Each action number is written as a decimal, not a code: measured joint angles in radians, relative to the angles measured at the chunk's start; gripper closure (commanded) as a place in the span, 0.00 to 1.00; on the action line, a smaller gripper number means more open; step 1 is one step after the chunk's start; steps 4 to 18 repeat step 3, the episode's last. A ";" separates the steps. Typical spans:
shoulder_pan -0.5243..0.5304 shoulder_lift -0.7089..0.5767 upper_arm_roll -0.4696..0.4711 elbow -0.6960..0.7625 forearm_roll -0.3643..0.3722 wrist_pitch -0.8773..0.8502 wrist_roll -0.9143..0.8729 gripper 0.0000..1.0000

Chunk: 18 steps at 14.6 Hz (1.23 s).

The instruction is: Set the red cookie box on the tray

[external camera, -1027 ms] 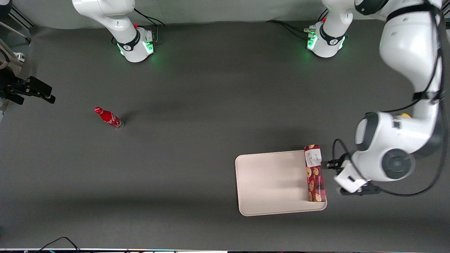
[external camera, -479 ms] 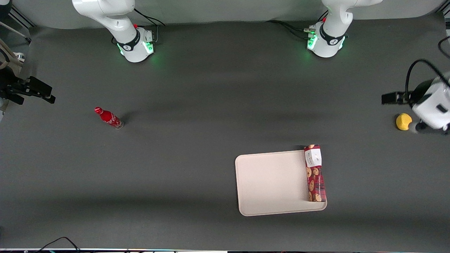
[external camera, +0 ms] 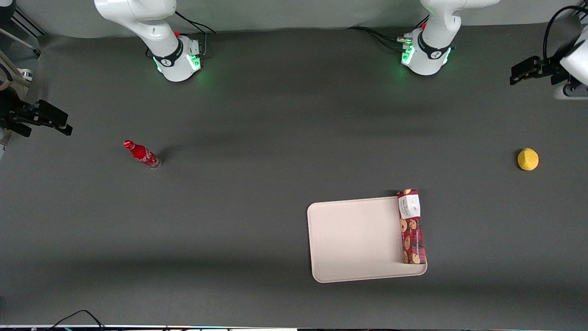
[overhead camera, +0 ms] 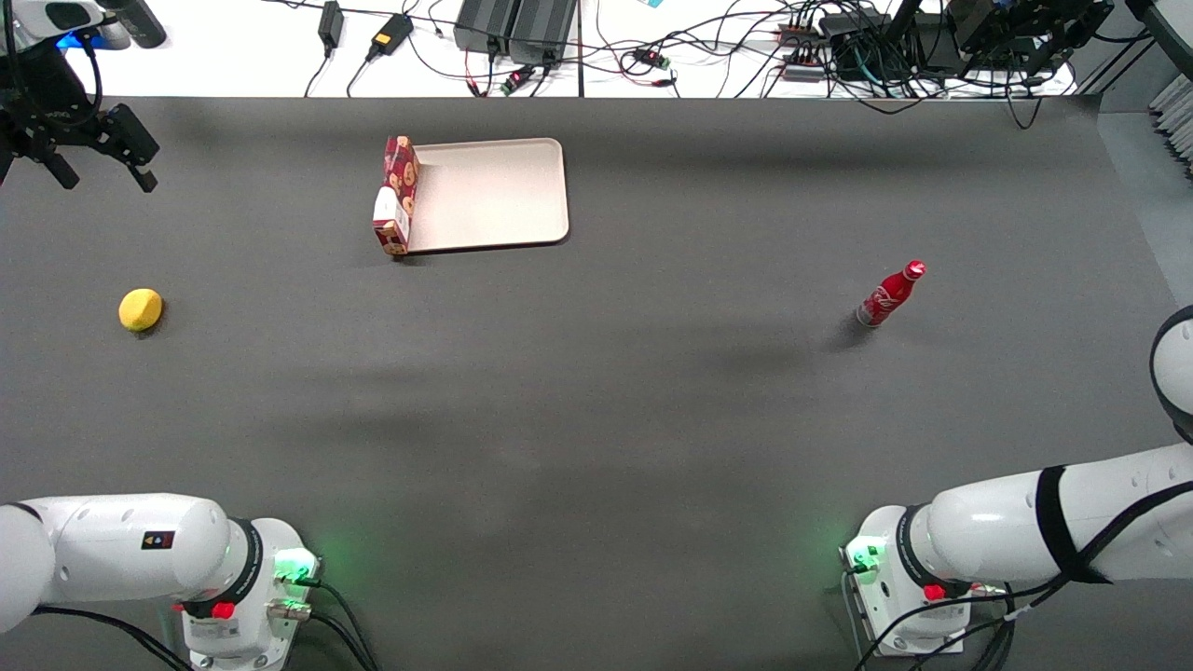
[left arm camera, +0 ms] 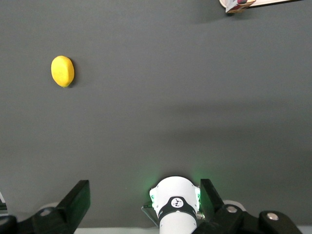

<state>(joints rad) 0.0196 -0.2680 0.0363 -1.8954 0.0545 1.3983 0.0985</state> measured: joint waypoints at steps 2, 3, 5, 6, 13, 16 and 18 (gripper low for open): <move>-0.004 -0.003 -0.015 -0.005 0.000 0.016 0.000 0.00; -0.007 0.007 -0.021 -0.003 0.000 0.025 0.000 0.00; -0.007 0.007 -0.021 -0.003 0.000 0.025 0.000 0.00; -0.007 0.007 -0.021 -0.003 0.000 0.025 0.000 0.00; -0.007 0.007 -0.021 -0.003 0.000 0.025 0.000 0.00; -0.007 0.007 -0.021 -0.003 0.000 0.025 0.000 0.00; -0.007 0.007 -0.021 -0.003 0.000 0.025 0.000 0.00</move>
